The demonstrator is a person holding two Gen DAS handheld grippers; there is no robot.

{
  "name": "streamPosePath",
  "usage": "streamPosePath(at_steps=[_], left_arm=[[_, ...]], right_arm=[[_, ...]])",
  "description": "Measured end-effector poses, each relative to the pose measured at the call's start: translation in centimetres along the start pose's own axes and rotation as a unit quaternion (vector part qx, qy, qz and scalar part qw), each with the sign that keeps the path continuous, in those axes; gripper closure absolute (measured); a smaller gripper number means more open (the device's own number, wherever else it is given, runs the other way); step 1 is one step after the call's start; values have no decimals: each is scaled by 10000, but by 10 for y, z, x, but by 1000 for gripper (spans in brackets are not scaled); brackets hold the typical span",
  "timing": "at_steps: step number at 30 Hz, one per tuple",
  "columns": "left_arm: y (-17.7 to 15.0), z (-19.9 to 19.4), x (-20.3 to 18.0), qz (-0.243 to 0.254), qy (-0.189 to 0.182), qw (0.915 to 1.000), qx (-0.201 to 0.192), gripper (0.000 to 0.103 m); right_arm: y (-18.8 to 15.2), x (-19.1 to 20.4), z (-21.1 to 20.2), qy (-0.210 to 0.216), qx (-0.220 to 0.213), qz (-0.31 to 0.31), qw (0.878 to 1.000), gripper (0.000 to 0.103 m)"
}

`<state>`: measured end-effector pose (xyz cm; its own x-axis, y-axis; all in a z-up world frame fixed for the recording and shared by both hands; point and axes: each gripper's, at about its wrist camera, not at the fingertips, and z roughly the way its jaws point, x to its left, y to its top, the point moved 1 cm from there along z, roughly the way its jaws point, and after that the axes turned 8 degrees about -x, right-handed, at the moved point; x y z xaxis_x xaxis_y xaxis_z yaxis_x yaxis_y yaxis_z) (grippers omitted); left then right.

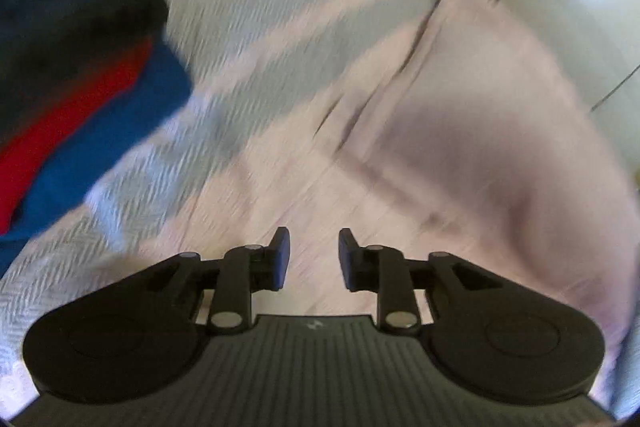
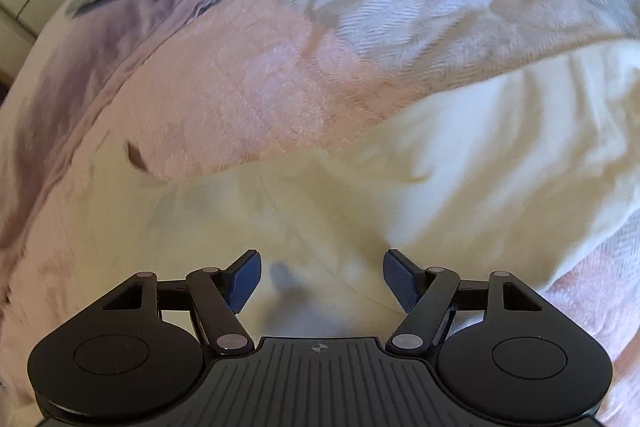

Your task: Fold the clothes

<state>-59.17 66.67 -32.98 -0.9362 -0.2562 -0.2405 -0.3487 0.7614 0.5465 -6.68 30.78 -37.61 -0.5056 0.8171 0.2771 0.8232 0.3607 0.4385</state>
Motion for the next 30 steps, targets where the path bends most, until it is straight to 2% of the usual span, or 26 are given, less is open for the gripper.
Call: streamPosePath(at_steps=[2, 4, 8, 9, 11, 14, 16, 17, 18, 21, 23, 26, 28, 30], left_arm=[[-18, -4, 19, -58, 61, 10000, -5, 81], [-36, -15, 44, -135, 288, 9995, -37, 77], [-62, -20, 98, -886, 619, 9941, 93, 76], [-64, -17, 108, -1127, 613, 9916, 149, 75], [-68, -7, 108, -1182, 492, 9917, 95, 74], [-74, 7, 107, -1261, 308, 9915, 13, 65], [-75, 14, 106, -1175, 411, 9922, 2, 68], [-74, 14, 107, -1210, 388, 9919, -30, 98], [-73, 14, 109, -1245, 363, 9915, -63, 102], [-60, -29, 109, -1282, 703, 9870, -668, 102], [-50, -74, 112, -1167, 913, 9828, -1098, 102], [-37, -141, 119, -941, 1254, 9723, -1732, 102], [-34, -173, 128, -905, 1536, 9654, -1901, 102], [-32, -186, 140, -905, 1558, 9661, -1850, 101]], right_arm=[[-2, 0, -2, 47, -5, -162, 9999, 32], [-5, -4, -2, 39, -1, -244, 9997, 32], [-12, -9, 1, -37, -24, -155, 9999, 32], [-14, -9, 2, -62, -37, -170, 9998, 32], [-17, -3, 4, -149, -40, -372, 9992, 32], [-20, 3, 5, -236, -21, -653, 9976, 32], [-22, 6, 4, -269, -12, -783, 9966, 32], [-22, 5, 4, -255, -16, -770, 9967, 32], [-23, 4, 3, -241, -20, -757, 9968, 32], [-24, 1, 2, -198, -29, -727, 9972, 32], [-25, 0, 1, -181, -48, -712, 9973, 32], [-27, 3, 4, -248, -69, -771, 9967, 32], [-28, 7, 5, -315, -80, -868, 9957, 32], [-30, 10, 7, -335, -84, -966, 9947, 27]])
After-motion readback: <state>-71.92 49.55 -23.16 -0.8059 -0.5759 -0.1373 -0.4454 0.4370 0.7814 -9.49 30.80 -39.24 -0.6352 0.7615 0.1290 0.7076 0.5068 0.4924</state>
